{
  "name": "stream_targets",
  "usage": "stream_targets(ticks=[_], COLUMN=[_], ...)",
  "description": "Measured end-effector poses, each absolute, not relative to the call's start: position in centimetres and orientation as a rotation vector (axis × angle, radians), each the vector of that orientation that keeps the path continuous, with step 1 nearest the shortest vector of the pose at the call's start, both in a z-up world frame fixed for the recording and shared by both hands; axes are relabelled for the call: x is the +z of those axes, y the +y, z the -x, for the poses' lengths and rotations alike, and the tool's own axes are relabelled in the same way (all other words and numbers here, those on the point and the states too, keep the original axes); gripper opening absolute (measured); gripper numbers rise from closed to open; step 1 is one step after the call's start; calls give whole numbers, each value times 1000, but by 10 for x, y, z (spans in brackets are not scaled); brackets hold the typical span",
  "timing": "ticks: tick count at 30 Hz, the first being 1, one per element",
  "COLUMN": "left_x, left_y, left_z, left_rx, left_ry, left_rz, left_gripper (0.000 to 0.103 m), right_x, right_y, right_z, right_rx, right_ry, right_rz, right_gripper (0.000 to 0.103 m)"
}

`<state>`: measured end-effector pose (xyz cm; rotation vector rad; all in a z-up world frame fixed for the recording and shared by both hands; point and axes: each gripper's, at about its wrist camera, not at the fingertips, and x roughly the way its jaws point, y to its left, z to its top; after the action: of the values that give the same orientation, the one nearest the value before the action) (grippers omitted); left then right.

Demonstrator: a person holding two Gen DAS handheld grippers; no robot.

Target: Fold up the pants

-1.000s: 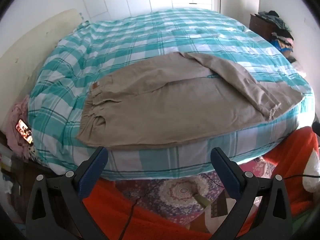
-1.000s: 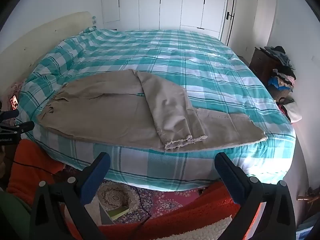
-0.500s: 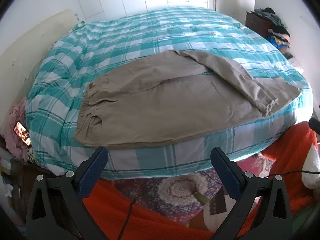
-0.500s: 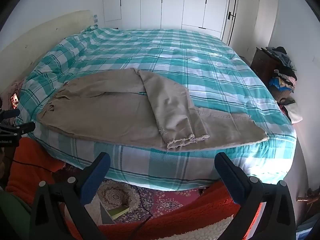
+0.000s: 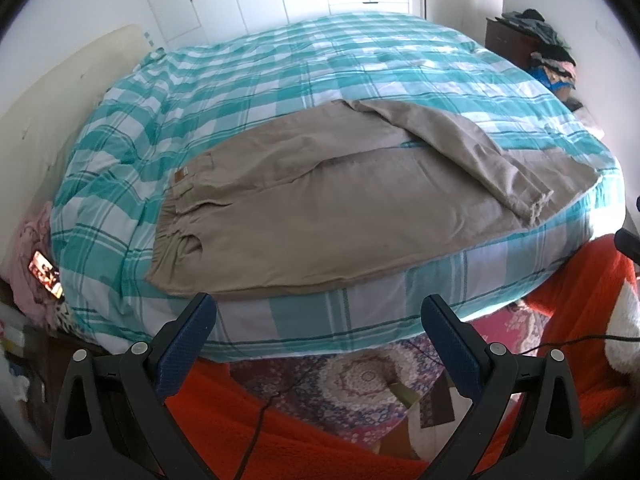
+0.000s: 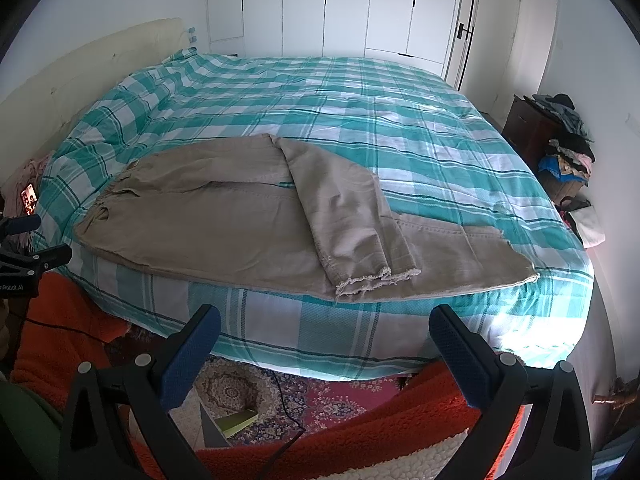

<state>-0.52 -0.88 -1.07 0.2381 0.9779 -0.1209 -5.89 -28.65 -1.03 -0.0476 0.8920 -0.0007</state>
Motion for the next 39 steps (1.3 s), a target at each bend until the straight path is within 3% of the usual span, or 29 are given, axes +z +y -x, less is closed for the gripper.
stream_targets(ticks=[39], left_x=[-15], left_y=[-17], left_z=[9], left_rx=[-127], left_ry=[971], left_rz=[-294], left_gripper=[102], right_x=[-13], right_y=[-279], right_z=[57], right_rx=[6], right_ry=[898], right_rz=[59], right_gripper=[103])
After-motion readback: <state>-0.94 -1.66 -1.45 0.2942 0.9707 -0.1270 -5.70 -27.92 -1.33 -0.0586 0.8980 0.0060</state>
